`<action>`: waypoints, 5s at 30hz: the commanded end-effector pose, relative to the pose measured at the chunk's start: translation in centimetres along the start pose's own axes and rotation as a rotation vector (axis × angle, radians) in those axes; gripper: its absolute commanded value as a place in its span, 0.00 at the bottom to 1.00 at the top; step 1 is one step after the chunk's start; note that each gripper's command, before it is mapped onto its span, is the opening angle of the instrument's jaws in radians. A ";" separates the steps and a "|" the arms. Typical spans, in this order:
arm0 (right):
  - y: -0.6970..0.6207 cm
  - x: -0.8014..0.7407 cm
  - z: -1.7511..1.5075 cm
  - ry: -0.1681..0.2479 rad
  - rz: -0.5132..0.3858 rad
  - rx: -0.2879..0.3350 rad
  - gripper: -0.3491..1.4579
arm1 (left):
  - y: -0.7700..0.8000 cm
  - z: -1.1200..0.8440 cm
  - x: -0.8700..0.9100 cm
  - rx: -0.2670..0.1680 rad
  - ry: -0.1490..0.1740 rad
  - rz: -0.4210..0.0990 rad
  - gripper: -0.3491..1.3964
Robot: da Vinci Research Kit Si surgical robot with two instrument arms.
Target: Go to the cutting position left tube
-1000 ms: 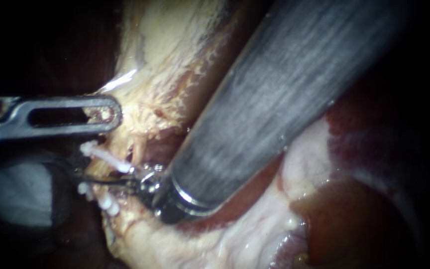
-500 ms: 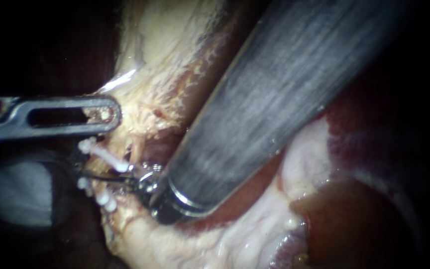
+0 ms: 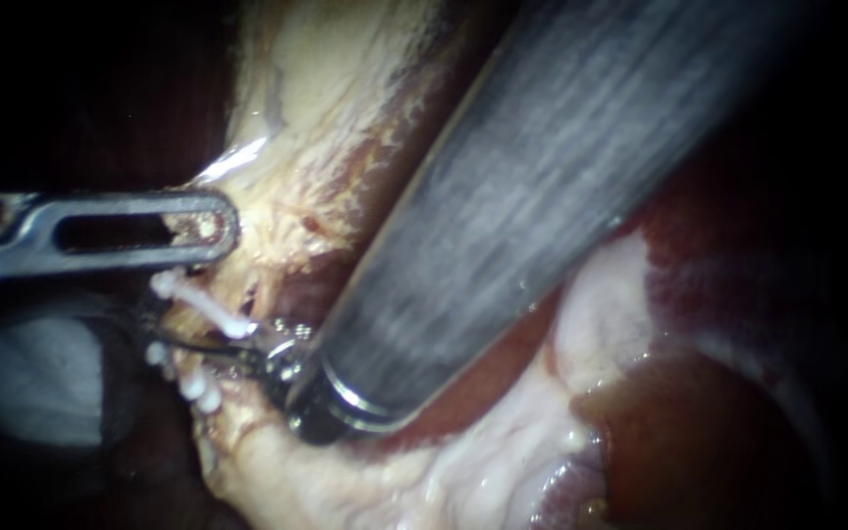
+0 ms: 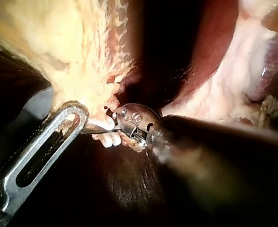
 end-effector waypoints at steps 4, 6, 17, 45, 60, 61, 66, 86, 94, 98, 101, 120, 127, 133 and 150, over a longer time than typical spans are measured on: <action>0.01 -0.01 0.03 0.012 -0.004 -0.003 0.00 | 0.00 0.00 0.00 0.000 0.000 0.000 0.03; 0.01 -0.02 0.04 0.013 -0.004 -0.004 0.00 | 0.00 0.00 0.00 0.000 0.000 0.000 0.03; -0.01 -0.02 0.06 -0.001 -0.051 0.020 0.00 | 0.01 0.00 -0.01 0.000 0.001 0.000 0.03; -0.04 0.03 0.22 -0.030 -0.393 0.089 0.00 | 0.01 -0.01 -0.01 0.000 0.001 0.000 0.02; -0.05 -0.01 -0.01 -0.089 -0.141 0.140 0.00 | 0.13 -0.04 -0.12 -0.006 -0.002 -0.002 0.01; -0.06 -0.01 -0.03 -0.096 -0.136 0.140 0.00 | 0.13 -0.04 -0.13 -0.005 -0.001 -0.002 0.01; -0.08 -0.03 -0.21 -0.132 -0.092 0.142 0.00 | 0.14 -0.03 -0.13 -0.008 -0.004 -0.002 0.01; -0.01 0.13 -0.59 -0.163 -0.066 0.096 0.00 | 0.13 -0.04 -0.12 -0.010 -0.005 -0.003 0.01; 0.07 0.06 -0.57 -0.227 -0.074 0.063 0.00 | 0.13 -0.04 -0.12 -0.010 -0.005 -0.003 0.01; 0.13 -0.01 -0.56 -0.260 -0.085 0.056 0.00 | 0.14 -0.03 -0.12 -0.010 -0.006 -0.002 0.00; 0.17 -0.08 -0.53 -0.294 -0.108 0.046 0.00 | 0.14 -0.02 -0.11 -0.010 -0.007 -0.002 0.00; 0.26 -0.15 -0.33 -0.314 -0.326 0.038 0.00 | 0.15 0.01 -0.08 -0.012 -0.009 -0.001 0.00; 0.28 -0.14 -0.33 -0.315 -0.432 0.040 0.00 | 0.14 0.00 -0.08 -0.012 -0.009 -0.002 0.00; 0.28 -0.14 -0.33 -0.318 -0.533 0.042 0.00 | 0.13 0.00 -0.08 -0.012 -0.009 -0.002 0.00; 0.28 -0.15 -0.33 -0.295 -0.532 0.051 0.00 | 0.13 0.00 -0.08 -0.012 -0.009 -0.002 0.00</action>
